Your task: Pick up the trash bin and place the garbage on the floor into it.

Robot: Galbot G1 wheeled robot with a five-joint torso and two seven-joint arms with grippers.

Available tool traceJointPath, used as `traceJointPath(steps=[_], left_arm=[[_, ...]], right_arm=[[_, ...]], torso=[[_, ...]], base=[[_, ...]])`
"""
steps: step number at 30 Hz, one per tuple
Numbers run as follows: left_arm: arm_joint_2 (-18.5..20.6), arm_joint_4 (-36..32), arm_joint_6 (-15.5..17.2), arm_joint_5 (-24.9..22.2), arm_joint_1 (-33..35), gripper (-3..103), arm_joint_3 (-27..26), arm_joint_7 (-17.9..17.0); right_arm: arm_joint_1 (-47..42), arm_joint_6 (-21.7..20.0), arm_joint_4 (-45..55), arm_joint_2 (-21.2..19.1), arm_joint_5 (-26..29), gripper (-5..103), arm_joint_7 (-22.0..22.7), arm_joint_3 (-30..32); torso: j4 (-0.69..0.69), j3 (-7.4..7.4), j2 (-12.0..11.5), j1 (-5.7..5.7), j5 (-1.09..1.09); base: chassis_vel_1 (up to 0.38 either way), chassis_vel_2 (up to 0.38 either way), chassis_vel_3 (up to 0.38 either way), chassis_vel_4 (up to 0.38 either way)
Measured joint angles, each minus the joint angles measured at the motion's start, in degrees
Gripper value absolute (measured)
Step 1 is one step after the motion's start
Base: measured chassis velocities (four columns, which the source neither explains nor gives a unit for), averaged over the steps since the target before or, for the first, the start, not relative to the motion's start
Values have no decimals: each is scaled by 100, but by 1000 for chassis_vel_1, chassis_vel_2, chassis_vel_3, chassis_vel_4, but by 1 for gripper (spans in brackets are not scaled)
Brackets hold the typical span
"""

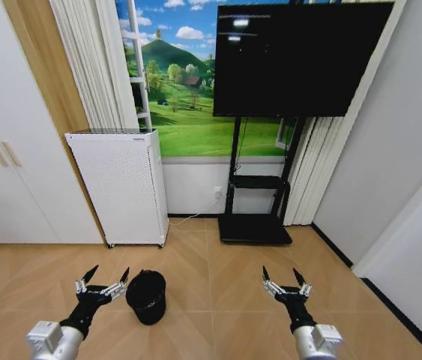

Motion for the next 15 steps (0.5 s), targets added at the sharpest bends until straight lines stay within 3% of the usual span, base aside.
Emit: traceJointPath(steps=[11, 12, 15], left_arm=[[0, 0, 0, 0, 0, 100, 0, 2], [0, 0, 0, 0, 0, 100, 0, 1], [0, 0, 0, 0, 0, 100, 0, 2]], right_arm=[[0, 0, 0, 0, 0, 100, 0, -1], [0, 0, 1, 0, 0, 100, 0, 0], [0, 0, 0, 0, 0, 100, 0, 0]], torso=[[0, 0, 0, 0, 2], [1, 0, 1, -1, -4], [0, 0, 0, -1, 4]], base=[[174, -179, -171, 189], [171, -212, -177, 181], [222, -186, -200, 180]])
